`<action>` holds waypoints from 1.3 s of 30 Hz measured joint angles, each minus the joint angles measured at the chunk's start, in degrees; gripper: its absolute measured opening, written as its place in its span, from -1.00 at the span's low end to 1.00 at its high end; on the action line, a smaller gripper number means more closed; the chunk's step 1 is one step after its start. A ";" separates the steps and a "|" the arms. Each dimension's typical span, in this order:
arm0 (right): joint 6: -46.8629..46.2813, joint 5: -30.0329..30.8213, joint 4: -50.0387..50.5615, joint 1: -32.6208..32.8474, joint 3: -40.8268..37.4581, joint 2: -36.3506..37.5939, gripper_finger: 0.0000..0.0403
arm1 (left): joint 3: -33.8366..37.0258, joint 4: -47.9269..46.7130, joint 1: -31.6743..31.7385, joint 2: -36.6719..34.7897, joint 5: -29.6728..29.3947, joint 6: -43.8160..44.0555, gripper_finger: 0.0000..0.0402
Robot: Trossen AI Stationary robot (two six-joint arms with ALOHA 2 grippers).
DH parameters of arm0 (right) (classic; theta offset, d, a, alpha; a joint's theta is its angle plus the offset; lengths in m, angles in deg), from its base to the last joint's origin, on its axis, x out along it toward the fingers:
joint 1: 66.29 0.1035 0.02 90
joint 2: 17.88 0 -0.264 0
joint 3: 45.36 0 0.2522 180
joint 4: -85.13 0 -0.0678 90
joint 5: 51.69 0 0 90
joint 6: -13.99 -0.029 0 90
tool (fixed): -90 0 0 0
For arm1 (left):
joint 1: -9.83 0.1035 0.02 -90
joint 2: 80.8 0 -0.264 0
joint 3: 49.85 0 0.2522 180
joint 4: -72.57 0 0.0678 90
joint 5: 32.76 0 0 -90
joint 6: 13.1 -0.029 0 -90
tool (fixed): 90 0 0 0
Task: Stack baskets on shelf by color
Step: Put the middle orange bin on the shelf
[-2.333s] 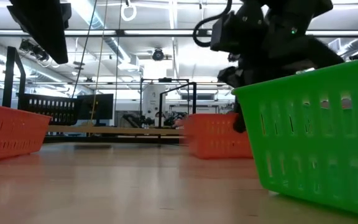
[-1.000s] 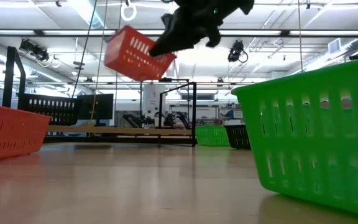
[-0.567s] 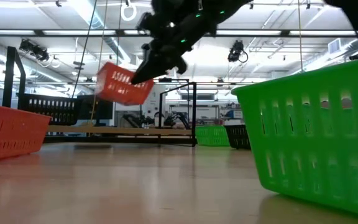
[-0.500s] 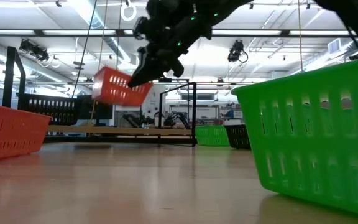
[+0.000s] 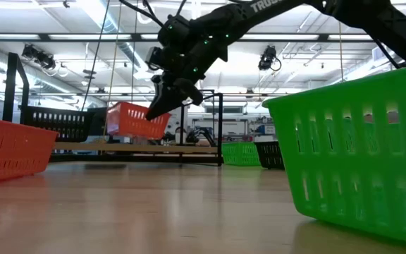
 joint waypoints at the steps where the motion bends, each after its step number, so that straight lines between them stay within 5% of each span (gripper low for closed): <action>1: 0.17 -0.20 -0.04 -0.06 0.00 0.00 -0.96 | 0.00 0.09 0.20 0.00 0.18 0.00 -0.41; 15: 0.66 -2.68 -1.32 1.15 -0.09 -1.54 -0.93 | 0.00 0.62 5.34 0.00 2.04 -0.07 -0.41; 39: -0.82 -2.33 -5.64 1.10 -0.15 -1.79 -0.58 | 0.00 0.77 6.29 0.04 4.90 -0.04 -0.41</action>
